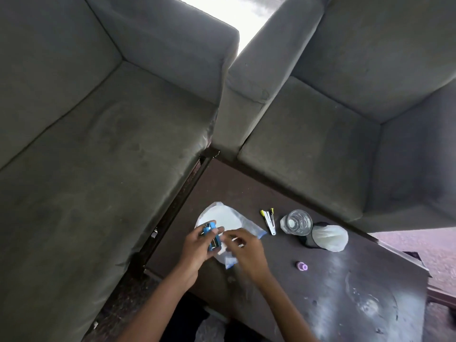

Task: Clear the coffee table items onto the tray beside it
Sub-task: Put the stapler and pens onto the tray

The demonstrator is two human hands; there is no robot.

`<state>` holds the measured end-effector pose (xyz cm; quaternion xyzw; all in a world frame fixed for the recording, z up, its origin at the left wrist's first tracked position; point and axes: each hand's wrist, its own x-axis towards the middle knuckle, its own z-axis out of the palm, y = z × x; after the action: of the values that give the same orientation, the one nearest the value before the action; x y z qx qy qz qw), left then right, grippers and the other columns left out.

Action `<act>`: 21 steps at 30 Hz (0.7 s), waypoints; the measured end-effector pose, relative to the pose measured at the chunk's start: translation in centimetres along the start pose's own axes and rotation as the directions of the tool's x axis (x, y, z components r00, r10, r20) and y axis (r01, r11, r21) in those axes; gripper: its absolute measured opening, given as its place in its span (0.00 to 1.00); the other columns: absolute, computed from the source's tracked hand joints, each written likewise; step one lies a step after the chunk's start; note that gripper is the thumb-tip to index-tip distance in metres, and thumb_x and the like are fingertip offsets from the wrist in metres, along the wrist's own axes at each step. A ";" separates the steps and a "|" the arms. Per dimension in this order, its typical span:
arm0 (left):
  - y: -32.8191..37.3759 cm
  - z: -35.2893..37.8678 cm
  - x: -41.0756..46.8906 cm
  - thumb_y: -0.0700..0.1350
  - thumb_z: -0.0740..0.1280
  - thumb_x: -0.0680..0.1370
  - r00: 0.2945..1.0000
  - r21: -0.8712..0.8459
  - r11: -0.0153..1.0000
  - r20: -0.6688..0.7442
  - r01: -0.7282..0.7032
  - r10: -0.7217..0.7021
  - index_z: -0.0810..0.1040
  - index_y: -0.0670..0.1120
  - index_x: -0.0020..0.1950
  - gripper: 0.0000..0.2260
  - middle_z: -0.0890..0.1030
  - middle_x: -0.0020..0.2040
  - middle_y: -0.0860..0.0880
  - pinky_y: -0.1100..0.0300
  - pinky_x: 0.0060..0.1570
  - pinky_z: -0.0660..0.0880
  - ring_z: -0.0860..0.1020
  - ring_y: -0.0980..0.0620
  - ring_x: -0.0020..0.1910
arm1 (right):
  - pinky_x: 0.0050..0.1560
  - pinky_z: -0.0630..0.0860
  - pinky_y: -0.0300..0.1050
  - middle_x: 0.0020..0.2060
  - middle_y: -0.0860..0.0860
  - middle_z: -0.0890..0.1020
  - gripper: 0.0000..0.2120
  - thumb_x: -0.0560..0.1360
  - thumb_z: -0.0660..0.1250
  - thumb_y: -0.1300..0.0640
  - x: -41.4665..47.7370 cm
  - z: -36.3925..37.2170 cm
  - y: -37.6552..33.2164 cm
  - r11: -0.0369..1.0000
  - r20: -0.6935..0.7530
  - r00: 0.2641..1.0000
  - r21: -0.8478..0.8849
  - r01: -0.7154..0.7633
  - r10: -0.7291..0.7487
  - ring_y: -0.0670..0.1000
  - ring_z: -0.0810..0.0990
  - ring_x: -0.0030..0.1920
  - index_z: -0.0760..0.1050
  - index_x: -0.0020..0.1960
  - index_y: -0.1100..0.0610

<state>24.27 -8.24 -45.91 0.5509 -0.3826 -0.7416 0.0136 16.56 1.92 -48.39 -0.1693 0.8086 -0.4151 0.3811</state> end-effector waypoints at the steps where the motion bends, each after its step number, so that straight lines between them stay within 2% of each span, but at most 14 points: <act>1: 0.1 -0.1 0.1 0.39 0.63 0.78 1.000 -0.011 1.000 0.004 0.003 -0.003 0.75 0.42 0.60 0.10 0.81 0.56 0.42 0.64 0.37 0.78 0.79 0.48 0.51 | 0.44 0.76 0.47 0.41 0.53 0.83 0.04 0.73 0.68 0.59 1.1 -0.7 1.3 0.997 -0.093 0.993 0.013 -0.075 0.076 0.54 0.81 0.40 0.81 0.42 0.52; 4: 0.1 -0.3 0.4 0.39 0.63 0.78 1.000 -0.016 1.000 -0.001 -0.018 0.018 0.74 0.42 0.62 0.13 0.81 0.56 0.44 0.63 0.41 0.79 0.79 0.48 0.53 | 0.47 0.74 0.48 0.48 0.59 0.82 0.09 0.74 0.60 0.60 5.2 -3.1 6.8 0.913 -0.357 0.894 -0.198 -0.357 0.272 0.61 0.80 0.49 0.78 0.49 0.59; 6: -0.4 -0.5 0.5 0.39 0.64 0.77 0.999 -0.012 0.999 -0.001 -0.033 0.033 0.75 0.43 0.62 0.13 0.82 0.54 0.45 0.59 0.47 0.78 0.80 0.48 0.53 | 0.52 0.73 0.51 0.55 0.61 0.78 0.13 0.75 0.59 0.58 7.4 -4.1 10.2 0.827 -0.404 0.826 -0.237 -0.509 0.393 0.62 0.78 0.55 0.75 0.56 0.61; 8: -1.3 -1.1 0.6 0.40 0.64 0.78 0.999 0.005 0.999 0.012 -0.053 0.053 0.76 0.45 0.61 0.12 0.83 0.54 0.47 0.59 0.49 0.77 0.81 0.49 0.54 | 0.56 0.72 0.54 0.60 0.61 0.75 0.16 0.76 0.59 0.57 8.9 -4.2 13.1 0.769 -0.400 0.790 -0.259 -0.584 0.465 0.62 0.76 0.59 0.71 0.61 0.62; 11: -3.2 -2.2 1.1 0.41 0.63 0.79 0.998 0.042 0.997 0.004 -0.065 0.065 0.76 0.47 0.61 0.11 0.84 0.52 0.50 0.58 0.49 0.78 0.82 0.52 0.52 | 0.57 0.72 0.56 0.63 0.61 0.72 0.18 0.77 0.58 0.58 10.6 -3.0 15.9 0.747 -0.423 0.777 -0.282 -0.602 0.467 0.63 0.75 0.60 0.66 0.66 0.61; 14: -4.5 -2.8 1.3 0.41 0.63 0.78 0.998 0.052 0.998 -0.024 -0.048 0.049 0.76 0.46 0.61 0.11 0.84 0.52 0.49 0.58 0.47 0.78 0.83 0.53 0.49 | 0.55 0.73 0.54 0.60 0.62 0.75 0.16 0.78 0.55 0.59 11.3 -2.4 16.8 0.758 -0.472 0.772 -0.279 -0.589 0.426 0.63 0.76 0.58 0.66 0.65 0.61; 18: -4.2 -2.2 -0.5 0.42 0.63 0.78 0.998 0.074 0.996 0.014 -0.055 0.054 0.77 0.43 0.59 0.11 0.84 0.52 0.47 0.59 0.47 0.78 0.83 0.54 0.47 | 0.54 0.73 0.53 0.57 0.64 0.78 0.17 0.76 0.60 0.59 8.2 -2.7 15.3 0.828 -0.435 0.789 -0.155 -0.539 0.433 0.64 0.77 0.57 0.68 0.64 0.61; 21: -3.2 -0.7 -2.3 0.44 0.64 0.78 0.996 0.099 0.993 0.066 -0.063 0.057 0.78 0.41 0.56 0.10 0.84 0.51 0.46 0.57 0.50 0.78 0.83 0.50 0.49 | 0.44 0.71 0.48 0.47 0.63 0.81 0.09 0.74 0.62 0.60 3.1 -3.3 13.6 0.881 -0.432 0.795 0.001 -0.473 0.427 0.63 0.79 0.49 0.73 0.50 0.64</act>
<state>27.05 -5.35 -46.03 0.5155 -0.4361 -0.7376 -0.0041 12.66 10.01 -59.54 0.1010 0.9090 -0.2952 0.2765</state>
